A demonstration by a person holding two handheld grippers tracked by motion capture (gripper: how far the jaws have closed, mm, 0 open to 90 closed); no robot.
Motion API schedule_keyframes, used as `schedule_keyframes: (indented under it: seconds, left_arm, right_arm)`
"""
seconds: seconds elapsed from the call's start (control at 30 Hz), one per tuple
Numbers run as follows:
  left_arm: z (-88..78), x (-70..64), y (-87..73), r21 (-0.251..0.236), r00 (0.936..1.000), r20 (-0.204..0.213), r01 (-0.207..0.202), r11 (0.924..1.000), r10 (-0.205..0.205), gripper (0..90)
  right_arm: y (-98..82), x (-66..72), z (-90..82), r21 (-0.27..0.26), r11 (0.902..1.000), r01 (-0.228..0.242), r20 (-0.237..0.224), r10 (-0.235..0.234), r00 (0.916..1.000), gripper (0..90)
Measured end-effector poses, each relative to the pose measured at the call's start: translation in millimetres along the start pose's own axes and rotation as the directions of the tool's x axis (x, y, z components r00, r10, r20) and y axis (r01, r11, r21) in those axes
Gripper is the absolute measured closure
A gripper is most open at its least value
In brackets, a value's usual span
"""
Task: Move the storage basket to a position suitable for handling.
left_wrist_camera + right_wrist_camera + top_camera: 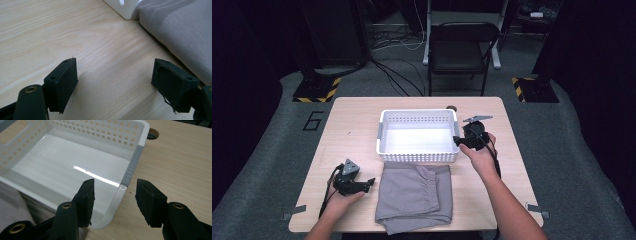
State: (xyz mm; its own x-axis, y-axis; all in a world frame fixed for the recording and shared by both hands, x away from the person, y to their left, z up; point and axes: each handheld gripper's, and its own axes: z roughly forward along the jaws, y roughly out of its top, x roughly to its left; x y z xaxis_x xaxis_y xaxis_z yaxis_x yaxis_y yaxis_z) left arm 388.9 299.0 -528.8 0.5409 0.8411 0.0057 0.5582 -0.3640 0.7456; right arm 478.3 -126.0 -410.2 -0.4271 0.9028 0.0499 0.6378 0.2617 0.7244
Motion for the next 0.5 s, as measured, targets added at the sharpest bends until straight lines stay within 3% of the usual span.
schedule_keyframes:
  seconds: [0.2,0.33,0.5]
  left_arm:
    - [1.6,-1.0,0.8,-0.015,0.9999,-0.009,0.009,0.9998,-0.009,23.2]
    - [0.2,-1.7,3.5,0.009,0.9998,-0.006,0.019,0.9998,-0.019,27.7]
    - [-2.1,-5.2,7.0,0.039,0.9997,0.003,0.022,0.999,-0.022,32.6]
  right_arm:
    - [-14.3,8.3,-25.2,-0.044,0.9988,0.021,0.013,-0.021,0.9997,47.4]
    - [-30.4,15.1,-36.5,-0.048,0.9977,0.047,0.007,-0.047,0.9989,46.8]
    - [-46.5,20.6,-45.5,-0.056,0.9978,0.036,-0.001,-0.036,0.9994,47.2]
